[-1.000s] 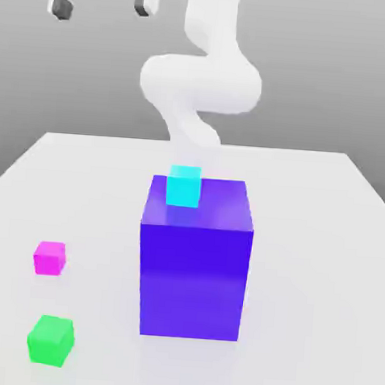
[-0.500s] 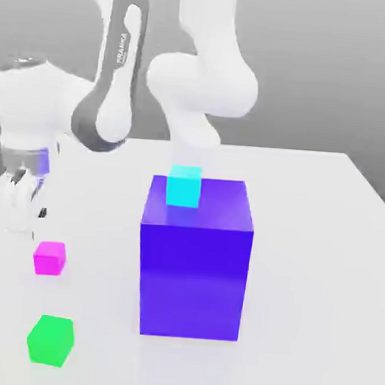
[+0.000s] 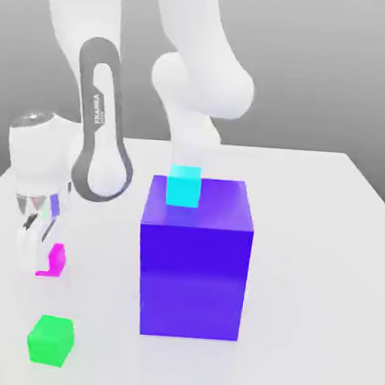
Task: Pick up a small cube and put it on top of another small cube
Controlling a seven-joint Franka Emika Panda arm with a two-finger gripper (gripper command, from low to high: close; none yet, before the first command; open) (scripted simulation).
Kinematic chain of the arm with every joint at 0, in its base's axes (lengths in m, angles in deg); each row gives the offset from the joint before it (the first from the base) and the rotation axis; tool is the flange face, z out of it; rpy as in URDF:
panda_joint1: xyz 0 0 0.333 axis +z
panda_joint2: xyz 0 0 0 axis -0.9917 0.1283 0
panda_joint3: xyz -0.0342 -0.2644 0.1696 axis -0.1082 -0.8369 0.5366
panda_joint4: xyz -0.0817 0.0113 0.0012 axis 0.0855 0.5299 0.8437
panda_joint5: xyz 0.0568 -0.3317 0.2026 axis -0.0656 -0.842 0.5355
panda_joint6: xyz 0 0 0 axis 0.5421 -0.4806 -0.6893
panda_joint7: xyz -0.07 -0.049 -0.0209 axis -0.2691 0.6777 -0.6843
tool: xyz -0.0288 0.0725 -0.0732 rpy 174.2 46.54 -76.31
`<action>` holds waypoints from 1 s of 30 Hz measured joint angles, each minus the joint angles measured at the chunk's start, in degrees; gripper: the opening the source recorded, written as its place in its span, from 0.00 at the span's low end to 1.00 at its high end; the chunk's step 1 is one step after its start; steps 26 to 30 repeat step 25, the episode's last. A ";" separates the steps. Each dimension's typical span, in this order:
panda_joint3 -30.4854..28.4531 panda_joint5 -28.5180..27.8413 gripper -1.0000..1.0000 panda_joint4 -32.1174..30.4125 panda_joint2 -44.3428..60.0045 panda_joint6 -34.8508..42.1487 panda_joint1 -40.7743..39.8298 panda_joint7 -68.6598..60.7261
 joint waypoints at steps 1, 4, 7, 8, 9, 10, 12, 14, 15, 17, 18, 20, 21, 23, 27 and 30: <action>-1.42 -1.78 0.00 -0.40 -1.90 1.50 0.98 1.32; -4.29 -7.72 0.00 -1.66 -8.02 6.30 2.32 5.69; -3.46 -11.02 0.00 -0.10 -11.17 10.99 4.19 8.68; -2.64 -11.37 0.00 1.54 -10.99 12.45 5.66 9.34; -1.80 -11.57 0.00 3.33 -10.63 13.90 7.25 9.93; -0.98 -11.67 0.00 5.21 -10.18 15.34 8.80 10.46; 0.66 -11.69 0.00 9.08 -9.17 18.22 11.80 11.41; 2.33 -11.57 0.00 12.99 -8.14 21.10 14.65 12.27; 3.18 -11.49 0.00 14.94 -7.62 22.50 15.97 12.67; 4.49 -11.30 0.00 18.07 -5.95 23.91 17.78 13.28; 4.67 -11.25 0.00 18.69 -4.33 22.90 17.94 13.38; 4.82 -11.18 0.00 19.30 -0.54 19.71 18.03 13.44; 4.88 -11.14 0.00 19.47 1.48 17.87 18.04 13.42; 4.80 -11.02 1.00 19.58 2.85 16.63 18.18 13.36; 4.80 -11.02 1.00 19.58 2.85 16.63 18.18 13.36; 4.80 -11.02 1.00 19.58 2.85 16.63 18.18 13.36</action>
